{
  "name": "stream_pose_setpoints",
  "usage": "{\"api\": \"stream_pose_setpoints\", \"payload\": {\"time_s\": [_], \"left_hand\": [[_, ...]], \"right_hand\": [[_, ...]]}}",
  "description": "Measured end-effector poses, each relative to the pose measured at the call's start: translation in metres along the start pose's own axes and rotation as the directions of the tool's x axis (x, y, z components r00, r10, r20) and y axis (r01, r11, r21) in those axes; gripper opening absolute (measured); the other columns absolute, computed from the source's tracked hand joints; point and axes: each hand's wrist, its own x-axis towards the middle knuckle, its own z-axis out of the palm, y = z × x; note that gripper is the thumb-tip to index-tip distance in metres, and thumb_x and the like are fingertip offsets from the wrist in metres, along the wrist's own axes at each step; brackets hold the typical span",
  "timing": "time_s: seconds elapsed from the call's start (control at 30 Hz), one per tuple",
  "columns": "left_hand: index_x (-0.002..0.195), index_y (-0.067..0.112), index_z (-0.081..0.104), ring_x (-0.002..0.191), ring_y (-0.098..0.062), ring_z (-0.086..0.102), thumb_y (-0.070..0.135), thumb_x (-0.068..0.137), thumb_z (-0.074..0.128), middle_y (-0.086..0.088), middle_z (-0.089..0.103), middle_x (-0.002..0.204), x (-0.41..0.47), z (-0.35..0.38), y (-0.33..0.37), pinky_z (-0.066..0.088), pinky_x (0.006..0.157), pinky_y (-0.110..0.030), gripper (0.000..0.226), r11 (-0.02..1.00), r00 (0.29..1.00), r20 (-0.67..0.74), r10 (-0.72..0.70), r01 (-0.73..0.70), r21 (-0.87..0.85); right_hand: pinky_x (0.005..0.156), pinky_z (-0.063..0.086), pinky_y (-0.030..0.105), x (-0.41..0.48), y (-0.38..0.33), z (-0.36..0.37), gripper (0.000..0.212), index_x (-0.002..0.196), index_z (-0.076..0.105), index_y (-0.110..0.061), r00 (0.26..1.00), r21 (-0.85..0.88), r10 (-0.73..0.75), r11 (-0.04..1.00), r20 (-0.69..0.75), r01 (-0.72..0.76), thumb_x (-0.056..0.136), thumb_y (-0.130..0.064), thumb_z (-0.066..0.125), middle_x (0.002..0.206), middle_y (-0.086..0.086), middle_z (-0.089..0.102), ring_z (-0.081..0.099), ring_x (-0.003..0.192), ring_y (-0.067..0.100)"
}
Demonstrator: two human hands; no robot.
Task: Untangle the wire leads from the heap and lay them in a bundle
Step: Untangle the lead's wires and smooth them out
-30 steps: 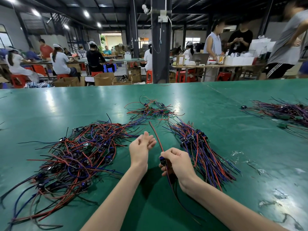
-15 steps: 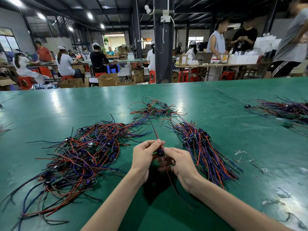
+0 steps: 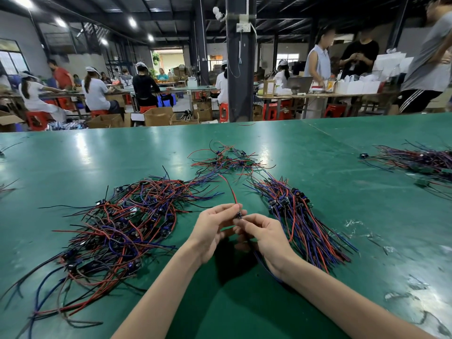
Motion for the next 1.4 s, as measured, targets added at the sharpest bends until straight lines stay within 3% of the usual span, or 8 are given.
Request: {"api": "stream_pose_setpoints", "payload": {"time_s": [0.23,0.5,0.67,0.77,0.93,1.1,1.2,1.4], "left_hand": [[0.100,0.003,0.065,0.070,-0.013,0.066,0.006,0.082,0.066,-0.011,0.071,0.088,-0.002,-0.001,0.001,0.054,0.070,-0.022,0.019,0.999,1.000,0.021,0.016,-0.017,0.048],[0.092,0.000,0.071,0.091,-0.033,0.054,0.005,0.084,0.066,-0.024,0.063,0.096,-0.006,0.000,-0.001,0.040,0.098,-0.055,0.011,0.984,0.999,0.004,0.047,-0.047,0.173],[0.084,0.005,0.068,0.082,-0.023,0.066,0.006,0.088,0.060,-0.013,0.073,0.096,-0.005,0.002,0.000,0.054,0.083,-0.038,0.009,0.990,0.996,0.031,0.085,-0.088,0.108],[0.089,0.004,0.064,0.079,-0.022,0.066,0.008,0.088,0.059,-0.012,0.072,0.104,-0.005,0.003,0.001,0.055,0.074,-0.032,0.006,0.992,0.991,0.098,0.089,-0.097,0.085],[0.085,0.007,0.063,0.070,-0.019,0.066,0.013,0.078,0.063,-0.011,0.070,0.090,-0.006,0.002,0.005,0.051,0.076,-0.033,0.009,0.993,0.983,0.168,0.073,-0.089,0.084],[0.082,0.010,0.062,0.069,-0.017,0.065,0.018,0.070,0.067,-0.004,0.068,0.079,-0.007,-0.003,0.009,0.050,0.079,-0.031,0.015,0.986,0.975,0.218,0.046,-0.079,0.146],[0.083,0.012,0.063,0.083,-0.020,0.061,0.021,0.068,0.068,-0.006,0.067,0.085,-0.007,-0.009,0.014,0.040,0.093,-0.038,0.018,0.965,0.978,0.202,0.057,-0.106,0.239],[0.086,0.010,0.065,0.091,-0.025,0.058,0.018,0.069,0.072,-0.010,0.069,0.090,-0.011,-0.010,0.014,0.034,0.092,-0.038,0.020,0.952,0.967,0.253,0.035,-0.109,0.285]], "right_hand": [[0.045,0.051,0.024,-0.001,-0.002,-0.001,0.007,0.089,0.064,0.001,1.000,0.008,-0.025,1.000,-0.005,0.025,0.091,0.000,0.057,0.062,0.003,0.064,0.061,0.051,0.010],[0.049,0.053,0.025,-0.001,-0.001,0.001,0.013,0.087,0.067,0.001,0.999,0.009,-0.038,0.999,-0.030,0.038,0.092,0.001,0.055,0.092,0.012,0.067,0.066,0.059,0.012],[0.058,0.057,0.029,0.002,-0.002,-0.001,0.008,0.088,0.062,0.002,0.994,0.037,-0.027,0.999,-0.110,0.031,0.091,0.003,0.055,0.080,0.015,0.069,0.067,0.068,0.023],[0.067,0.059,0.031,0.004,-0.006,-0.001,0.008,0.085,0.059,0.002,0.993,0.207,0.032,0.978,-0.110,-0.008,0.087,0.009,0.055,0.077,0.017,0.070,0.068,0.068,0.024],[0.065,0.058,0.026,0.004,-0.016,-0.002,0.019,0.089,0.062,0.004,0.979,0.516,0.179,0.831,0.103,-0.206,0.070,-0.002,0.061,0.079,0.012,0.070,0.067,0.071,0.019],[0.071,0.056,0.027,0.004,-0.021,-0.005,0.015,0.080,0.061,0.004,0.952,0.574,0.283,0.763,0.116,-0.297,0.066,0.001,0.063,0.073,0.015,0.069,0.067,0.063,0.021],[0.059,0.055,0.023,0.004,-0.020,-0.003,0.021,0.082,0.059,0.004,0.937,0.585,0.322,0.737,0.136,-0.338,0.062,0.009,0.061,0.071,0.016,0.068,0.064,0.059,0.020],[0.050,0.055,0.024,0.003,-0.022,-0.005,0.025,0.087,0.059,0.004,0.923,0.581,0.357,0.725,0.142,-0.370,0.063,0.009,0.062,0.067,0.016,0.063,0.062,0.055,0.020]]}}
